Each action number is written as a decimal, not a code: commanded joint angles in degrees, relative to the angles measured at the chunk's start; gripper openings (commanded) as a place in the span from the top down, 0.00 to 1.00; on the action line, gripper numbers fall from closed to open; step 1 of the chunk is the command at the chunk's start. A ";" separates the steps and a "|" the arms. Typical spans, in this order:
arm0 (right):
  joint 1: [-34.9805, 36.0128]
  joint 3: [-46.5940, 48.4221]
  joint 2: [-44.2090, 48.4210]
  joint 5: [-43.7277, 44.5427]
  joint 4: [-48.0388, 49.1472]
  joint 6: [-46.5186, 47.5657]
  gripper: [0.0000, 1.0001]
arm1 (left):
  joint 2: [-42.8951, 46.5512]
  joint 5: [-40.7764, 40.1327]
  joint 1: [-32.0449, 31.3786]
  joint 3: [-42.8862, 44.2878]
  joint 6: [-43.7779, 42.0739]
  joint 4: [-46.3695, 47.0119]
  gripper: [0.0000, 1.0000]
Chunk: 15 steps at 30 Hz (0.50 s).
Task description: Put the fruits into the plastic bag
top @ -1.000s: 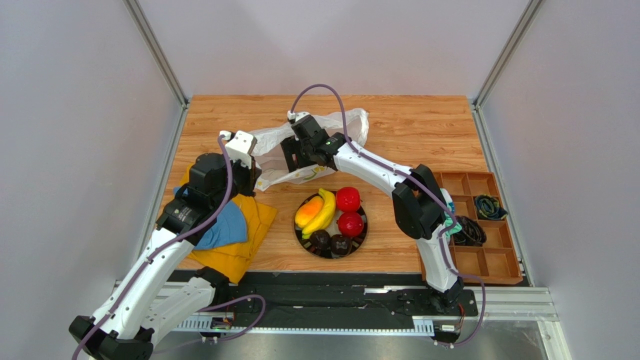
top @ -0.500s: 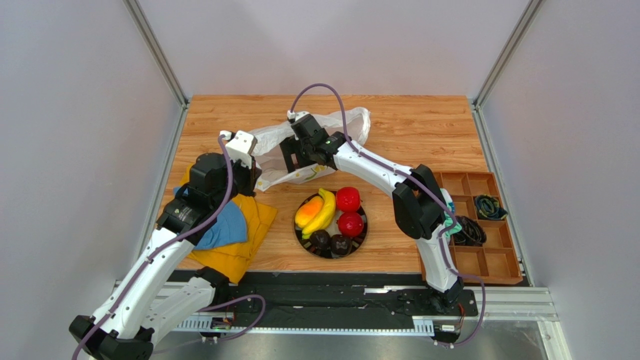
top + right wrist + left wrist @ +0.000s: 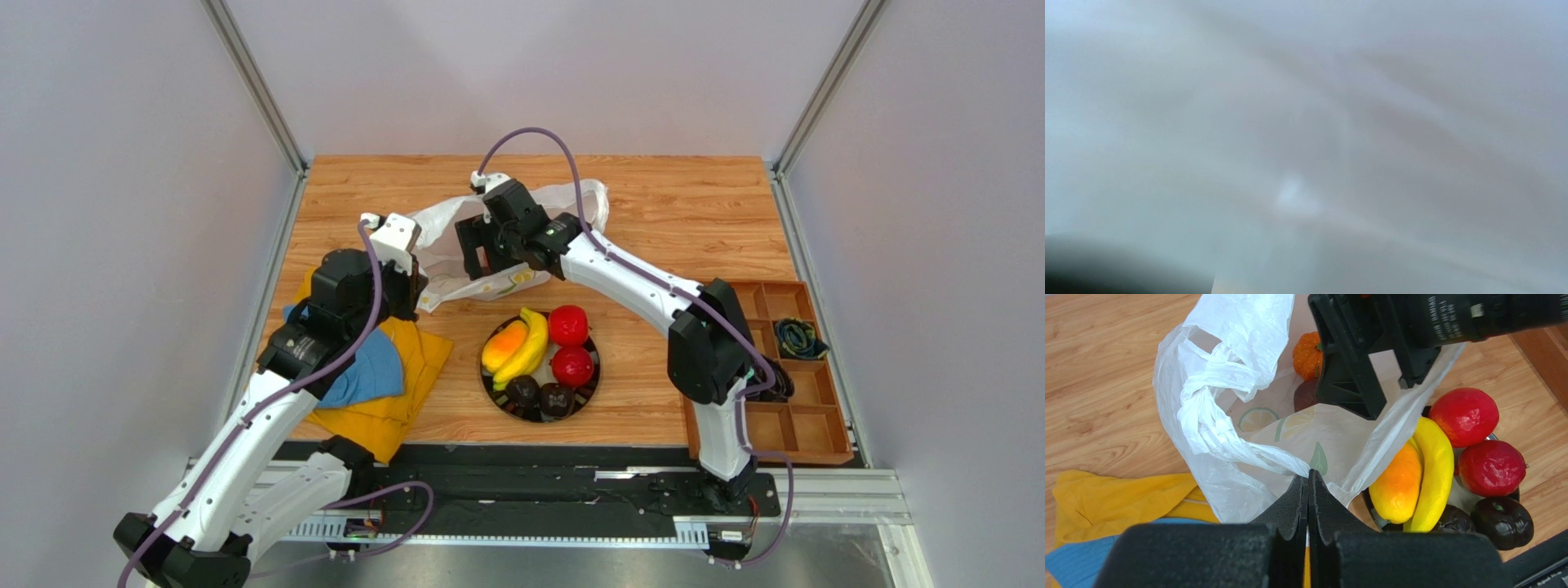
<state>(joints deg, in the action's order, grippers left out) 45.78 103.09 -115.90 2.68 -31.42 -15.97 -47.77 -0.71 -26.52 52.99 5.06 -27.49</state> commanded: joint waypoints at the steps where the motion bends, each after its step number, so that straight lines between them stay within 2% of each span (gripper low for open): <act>1: 2.12 -1.74 7.52 -0.48 2.68 1.11 0.14 | 0.04 0.27 -0.11 2.64 0.30 0.94 1.00; 15: 7.39 -8.60 21.23 1.98 3.03 1.55 0.14 | -0.13 0.27 -0.11 2.64 0.39 0.94 1.00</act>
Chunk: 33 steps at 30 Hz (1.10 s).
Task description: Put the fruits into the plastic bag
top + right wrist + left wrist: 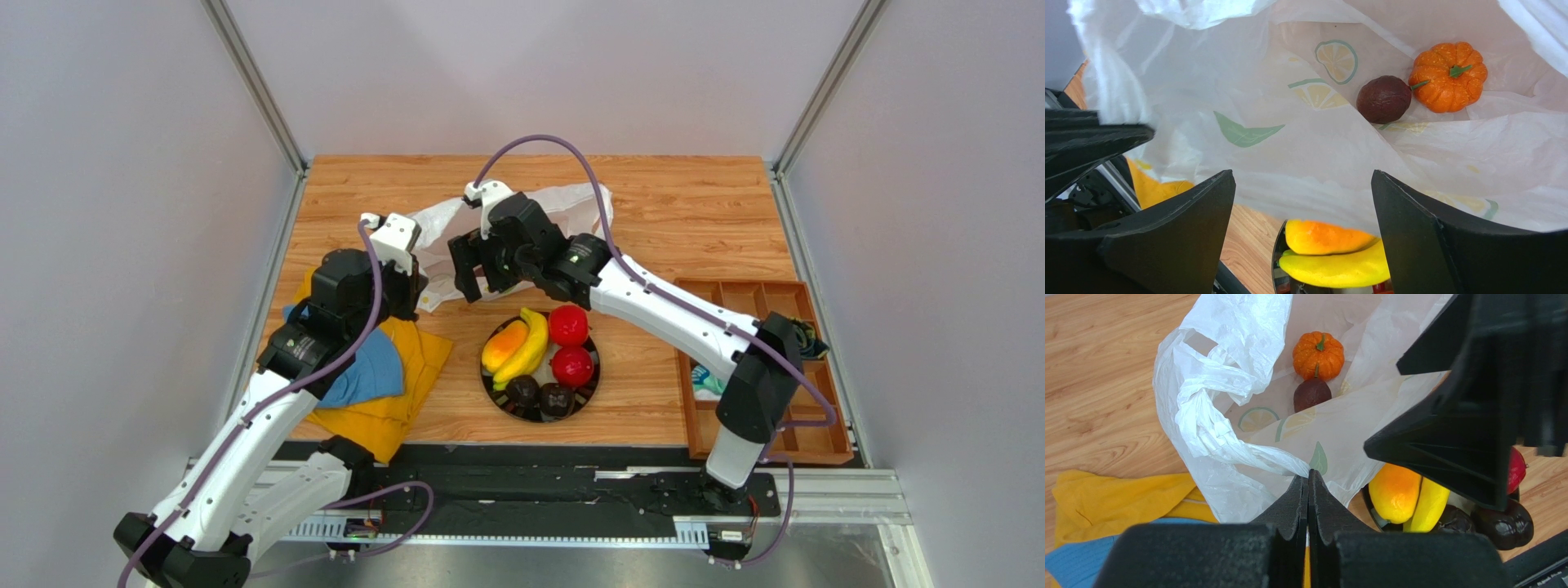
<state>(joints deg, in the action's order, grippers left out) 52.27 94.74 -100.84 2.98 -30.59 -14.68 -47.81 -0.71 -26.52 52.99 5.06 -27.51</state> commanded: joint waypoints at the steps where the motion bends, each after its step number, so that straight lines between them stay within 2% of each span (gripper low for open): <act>1: 1.42 -0.34 6.79 2.28 1.50 0.78 0.14 | -0.09 0.27 -0.11 2.64 0.39 0.96 1.00; 7: 5.03 -3.50 11.18 6.15 -0.87 -1.30 0.18 | -0.26 0.36 -0.11 2.64 0.39 0.88 1.00; 13: 8.02 -13.24 16.98 8.26 0.53 -5.18 0.19 | -0.44 1.40 -0.11 2.64 0.48 0.96 1.00; 19: 8.02 -18.71 17.78 13.89 -4.03 -6.68 0.19 | -0.35 1.06 -0.11 2.64 0.48 0.88 1.00; 28: 7.15 -25.92 21.12 15.83 -8.08 -9.75 0.18 | -0.44 0.97 -0.11 2.73 0.39 0.88 1.00; 33: 4.25 -30.48 22.88 14.52 -8.35 -11.60 0.18 | -0.35 1.06 -0.11 2.73 0.48 0.88 1.00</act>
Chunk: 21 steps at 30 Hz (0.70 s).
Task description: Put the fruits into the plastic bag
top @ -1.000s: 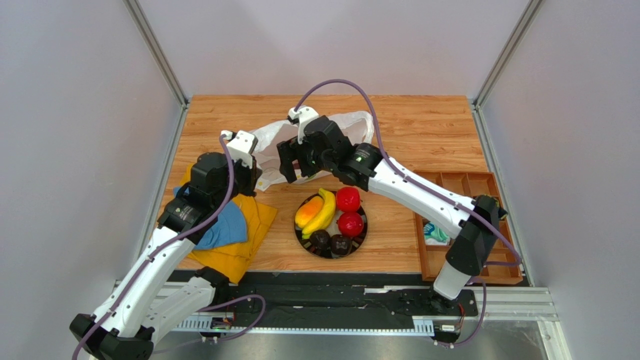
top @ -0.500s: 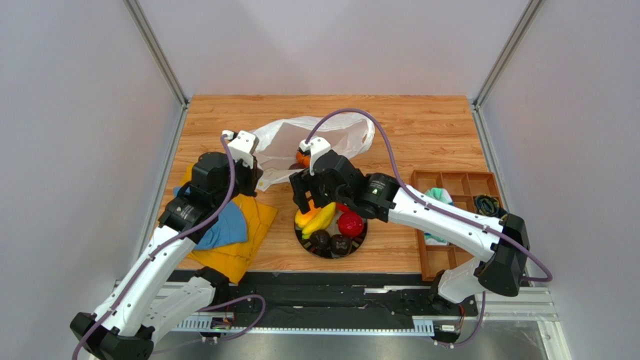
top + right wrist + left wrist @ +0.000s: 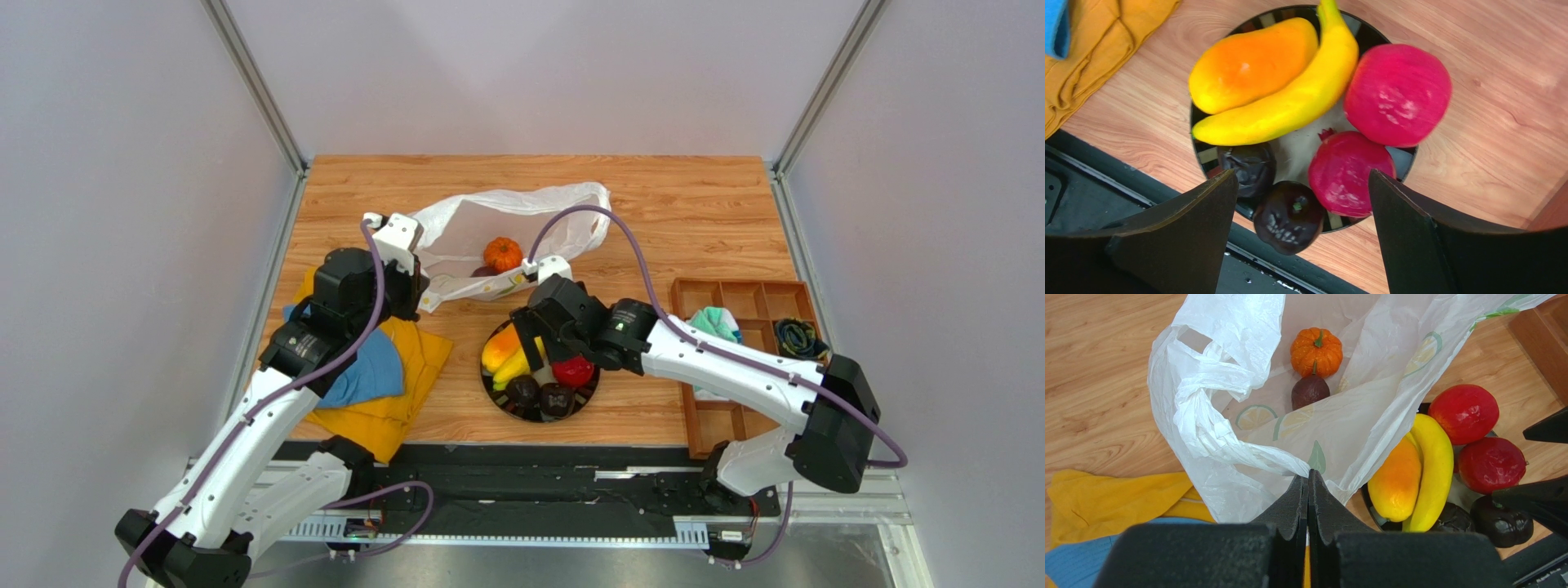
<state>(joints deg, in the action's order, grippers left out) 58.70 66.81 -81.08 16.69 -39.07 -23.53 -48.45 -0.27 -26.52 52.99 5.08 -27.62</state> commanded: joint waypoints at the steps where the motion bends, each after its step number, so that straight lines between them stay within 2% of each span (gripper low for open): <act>1: -2.79 -3.17 3.21 0.28 0.22 -3.45 0.18 | 0.28 0.62 -0.11 2.73 0.46 0.90 1.00; 8: -6.92 -8.35 5.66 -3.15 0.48 -6.70 0.14 | 0.37 0.62 -0.11 2.82 0.37 0.81 1.00; 13: -8.77 -12.66 8.04 -7.36 4.17 -9.07 0.11 | 0.37 0.80 -0.11 2.73 0.54 0.81 1.00; 21: -10.53 -16.44 7.08 -9.92 8.39 -11.01 0.09 | 0.37 0.89 -0.11 2.82 0.54 0.81 1.00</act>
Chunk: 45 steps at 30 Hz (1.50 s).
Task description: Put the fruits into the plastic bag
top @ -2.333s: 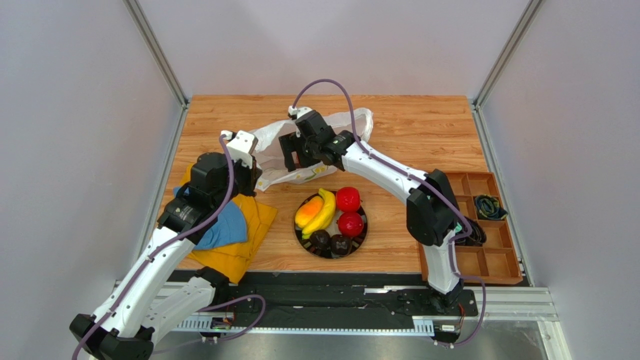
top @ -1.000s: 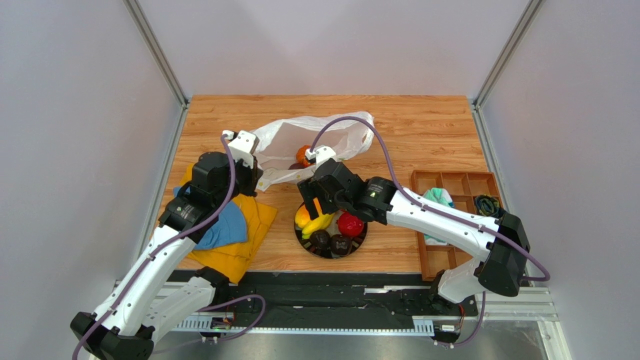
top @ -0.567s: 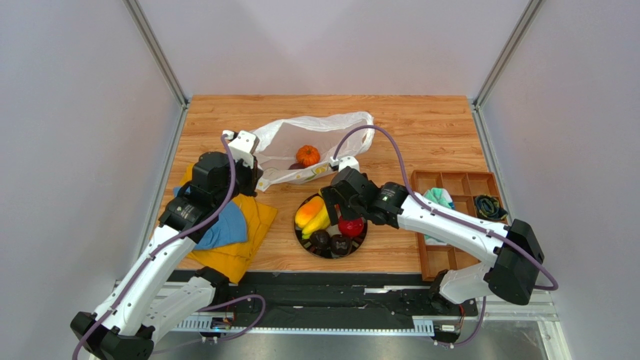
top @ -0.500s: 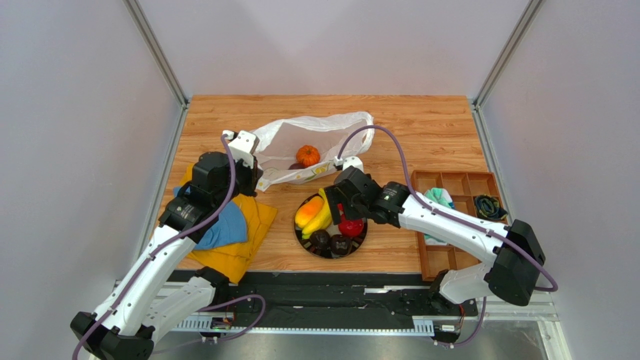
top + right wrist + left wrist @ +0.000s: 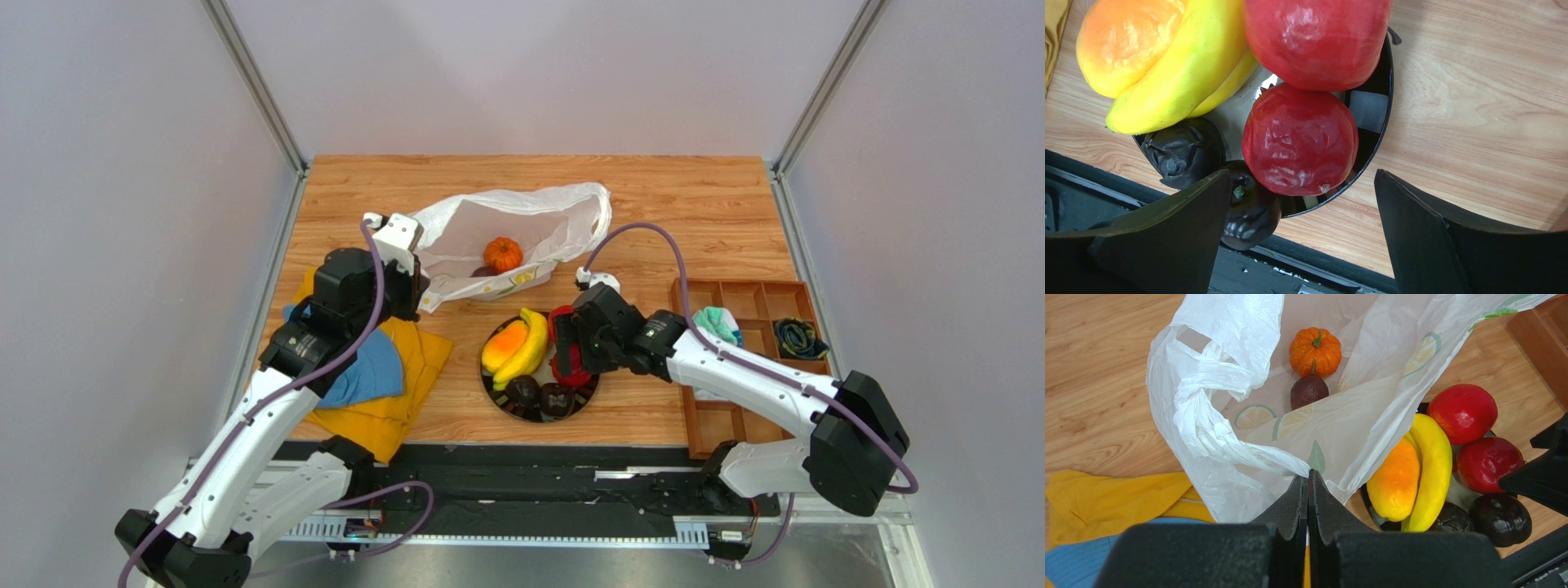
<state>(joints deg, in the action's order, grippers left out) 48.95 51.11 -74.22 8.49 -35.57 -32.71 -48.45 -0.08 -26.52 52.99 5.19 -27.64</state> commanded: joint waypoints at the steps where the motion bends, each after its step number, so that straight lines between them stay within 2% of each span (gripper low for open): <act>1: -0.87 -1.01 0.04 -1.72 5.16 -2.01 0.08 | 0.37 0.60 -0.11 2.82 0.43 0.83 1.00; 7: -0.96 -3.39 -1.46 -3.83 9.20 -3.76 0.08 | 0.37 0.52 -0.11 2.82 0.43 0.83 1.00; 20: -2.19 -5.41 -2.95 -1.37 11.14 -5.17 0.08 | 0.19 0.16 -0.11 2.73 0.26 0.74 1.00; 32: -2.81 -5.50 -5.24 -2.87 13.60 -5.35 0.13 | 0.02 0.16 -0.11 2.82 0.26 0.74 1.00; 45: -2.81 -6.02 -2.52 -3.39 12.46 -4.65 0.39 | 0.11 0.16 -0.11 2.82 0.26 0.66 1.00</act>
<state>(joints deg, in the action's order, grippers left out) 46.39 45.74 -79.37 5.23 -24.14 -37.32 -48.45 -0.10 -26.52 53.01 5.19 -27.66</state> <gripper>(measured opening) 0.764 0.007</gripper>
